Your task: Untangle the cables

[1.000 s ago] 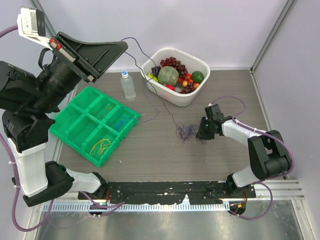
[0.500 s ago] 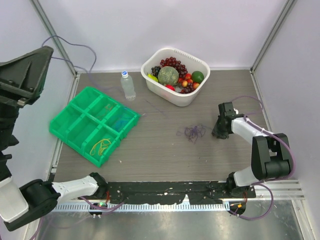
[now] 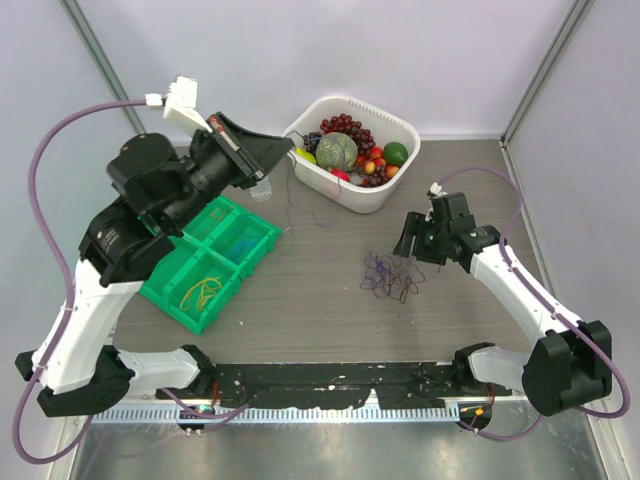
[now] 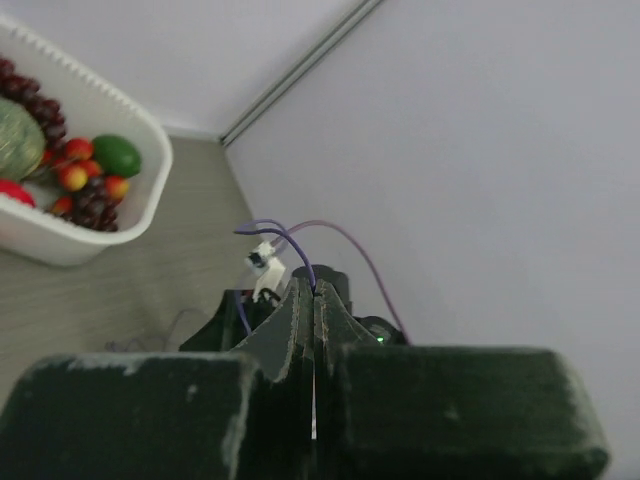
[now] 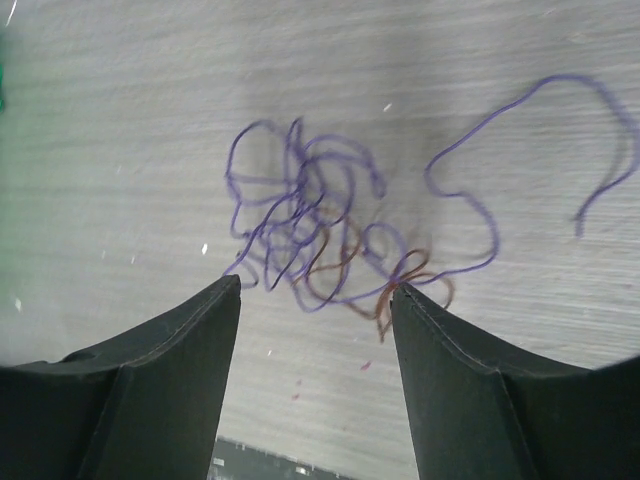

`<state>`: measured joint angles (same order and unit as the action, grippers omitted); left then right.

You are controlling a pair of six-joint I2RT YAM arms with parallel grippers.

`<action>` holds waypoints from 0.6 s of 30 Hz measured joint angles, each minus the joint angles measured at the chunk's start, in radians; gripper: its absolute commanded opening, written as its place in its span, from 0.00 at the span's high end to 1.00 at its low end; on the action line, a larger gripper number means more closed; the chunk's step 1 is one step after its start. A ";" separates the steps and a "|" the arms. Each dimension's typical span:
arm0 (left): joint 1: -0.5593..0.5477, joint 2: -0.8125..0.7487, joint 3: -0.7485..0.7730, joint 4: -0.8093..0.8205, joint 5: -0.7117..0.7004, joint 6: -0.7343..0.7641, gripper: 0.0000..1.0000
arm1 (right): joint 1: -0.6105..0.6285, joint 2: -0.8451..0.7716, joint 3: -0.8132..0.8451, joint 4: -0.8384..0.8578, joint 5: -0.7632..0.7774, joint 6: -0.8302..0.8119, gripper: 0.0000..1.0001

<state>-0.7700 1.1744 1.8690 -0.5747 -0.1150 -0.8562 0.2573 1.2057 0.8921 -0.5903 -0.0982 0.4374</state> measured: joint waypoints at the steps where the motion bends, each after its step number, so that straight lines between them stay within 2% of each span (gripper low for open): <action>1: 0.000 0.015 -0.001 -0.035 -0.006 0.001 1.00 | 0.013 -0.010 -0.004 -0.006 -0.025 -0.005 0.34; 5: 0.000 0.024 -0.001 -0.128 -0.027 0.002 1.00 | 0.050 -0.064 -0.065 -0.011 -0.093 -0.013 0.34; 12: 0.000 0.008 0.030 -0.171 -0.069 0.034 1.00 | 0.054 -0.114 -0.106 -0.027 -0.124 -0.012 0.35; 18: 0.000 0.146 0.293 -0.259 -0.148 0.188 1.00 | 0.054 -0.087 -0.106 -0.027 -0.123 -0.015 0.36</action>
<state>-0.7700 1.3201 2.1624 -0.8337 -0.2634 -0.6685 0.3115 1.1187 0.7864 -0.6174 -0.2211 0.4221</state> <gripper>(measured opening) 0.009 0.643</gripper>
